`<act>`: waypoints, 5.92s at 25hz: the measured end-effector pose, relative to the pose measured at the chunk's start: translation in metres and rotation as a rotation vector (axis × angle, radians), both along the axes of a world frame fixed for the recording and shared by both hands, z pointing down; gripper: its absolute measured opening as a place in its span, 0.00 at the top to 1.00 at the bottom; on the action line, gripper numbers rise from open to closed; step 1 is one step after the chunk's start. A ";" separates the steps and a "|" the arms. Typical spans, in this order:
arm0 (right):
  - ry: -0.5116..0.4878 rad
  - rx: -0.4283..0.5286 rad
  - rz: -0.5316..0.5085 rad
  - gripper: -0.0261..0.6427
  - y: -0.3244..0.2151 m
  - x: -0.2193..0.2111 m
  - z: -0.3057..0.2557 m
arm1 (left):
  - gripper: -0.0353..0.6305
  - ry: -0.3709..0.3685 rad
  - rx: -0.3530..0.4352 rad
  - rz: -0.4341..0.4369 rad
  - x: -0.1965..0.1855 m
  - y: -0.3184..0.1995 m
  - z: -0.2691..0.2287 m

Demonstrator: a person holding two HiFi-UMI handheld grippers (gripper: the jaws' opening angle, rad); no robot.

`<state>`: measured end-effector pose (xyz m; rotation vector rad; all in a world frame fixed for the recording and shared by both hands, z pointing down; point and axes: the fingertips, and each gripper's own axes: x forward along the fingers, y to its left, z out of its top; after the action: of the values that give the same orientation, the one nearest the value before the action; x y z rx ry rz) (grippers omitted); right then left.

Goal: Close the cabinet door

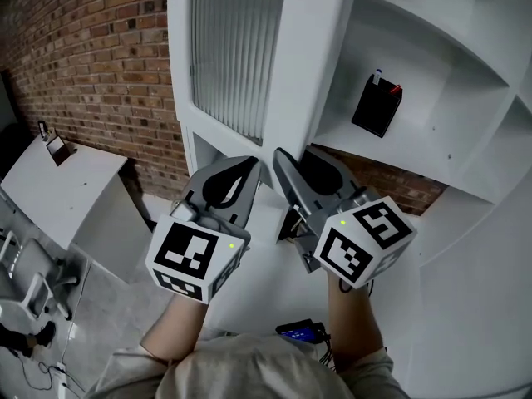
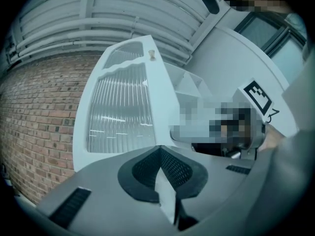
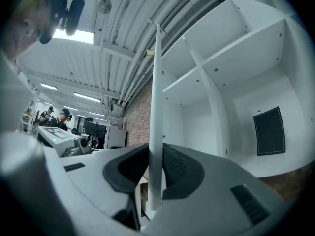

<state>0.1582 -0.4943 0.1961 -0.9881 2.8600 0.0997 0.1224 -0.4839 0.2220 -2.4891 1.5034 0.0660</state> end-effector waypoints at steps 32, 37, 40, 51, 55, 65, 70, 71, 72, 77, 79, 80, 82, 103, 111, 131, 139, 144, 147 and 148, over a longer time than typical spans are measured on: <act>0.007 0.010 -0.135 0.82 -0.057 0.026 -0.001 | 0.94 -0.040 -0.039 0.020 0.037 -0.059 0.000; 0.016 0.012 -0.134 0.81 -0.066 0.027 0.000 | 0.94 -0.033 -0.038 0.025 0.038 -0.067 0.000; 0.015 0.010 -0.136 0.81 -0.072 0.027 0.000 | 0.94 -0.027 -0.038 0.029 0.039 -0.072 0.000; 0.019 -0.008 -0.126 0.79 -0.092 0.031 -0.002 | 0.94 -0.021 -0.049 0.040 0.043 -0.090 -0.002; 0.022 -0.012 -0.111 0.79 -0.098 0.033 -0.003 | 0.94 -0.019 -0.057 0.043 0.044 -0.096 -0.003; 0.013 -0.017 0.002 0.78 -0.107 0.040 0.001 | 0.94 -0.017 -0.063 0.051 0.046 -0.104 0.000; 0.026 0.011 0.105 0.77 -0.109 0.044 0.001 | 0.94 -0.013 -0.064 0.060 0.048 -0.108 0.000; 0.029 0.016 0.123 0.77 -0.109 0.045 0.001 | 0.94 -0.012 -0.065 0.062 0.048 -0.109 0.000; 0.029 0.018 0.138 0.77 -0.109 0.045 0.001 | 0.94 -0.011 -0.066 0.064 0.047 -0.109 0.000; 0.012 0.005 0.192 0.77 -0.110 0.048 0.004 | 0.94 -0.009 -0.071 0.077 0.047 -0.112 0.001; 0.010 0.003 0.209 0.77 -0.110 0.050 0.005 | 0.94 -0.009 -0.072 0.083 0.047 -0.112 0.001; 0.007 0.001 0.217 0.77 -0.111 0.051 0.005 | 0.94 -0.008 -0.072 0.086 0.047 -0.112 0.002; 0.004 0.003 0.242 0.77 -0.111 0.053 0.006 | 0.94 -0.005 -0.071 0.089 0.047 -0.113 0.002; -0.004 0.064 0.383 0.87 -0.060 0.060 0.007 | 0.94 0.008 -0.073 0.134 0.048 -0.113 0.006; -0.012 0.103 0.459 0.91 -0.034 0.056 0.014 | 0.94 -0.001 -0.056 0.167 0.042 -0.070 0.009; 0.034 0.196 0.535 0.93 0.076 0.029 0.031 | 0.94 0.066 0.059 0.125 0.004 0.061 0.004; 0.052 0.189 0.514 0.93 0.095 0.030 0.049 | 0.94 0.075 0.024 0.117 0.011 0.080 0.030; 0.048 0.156 0.461 0.93 0.091 0.032 0.057 | 0.94 0.080 0.010 0.080 0.013 0.078 0.034; 0.044 0.152 0.439 0.93 0.091 0.032 0.061 | 0.94 0.077 0.013 0.065 0.014 0.078 0.036; 0.043 0.154 0.435 0.93 0.091 0.033 0.061 | 0.94 0.080 0.013 0.061 0.015 0.079 0.037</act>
<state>0.1907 -0.4030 0.2575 -1.5664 2.5733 0.3742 0.1369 -0.4048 0.2592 -2.5503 1.4525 0.1868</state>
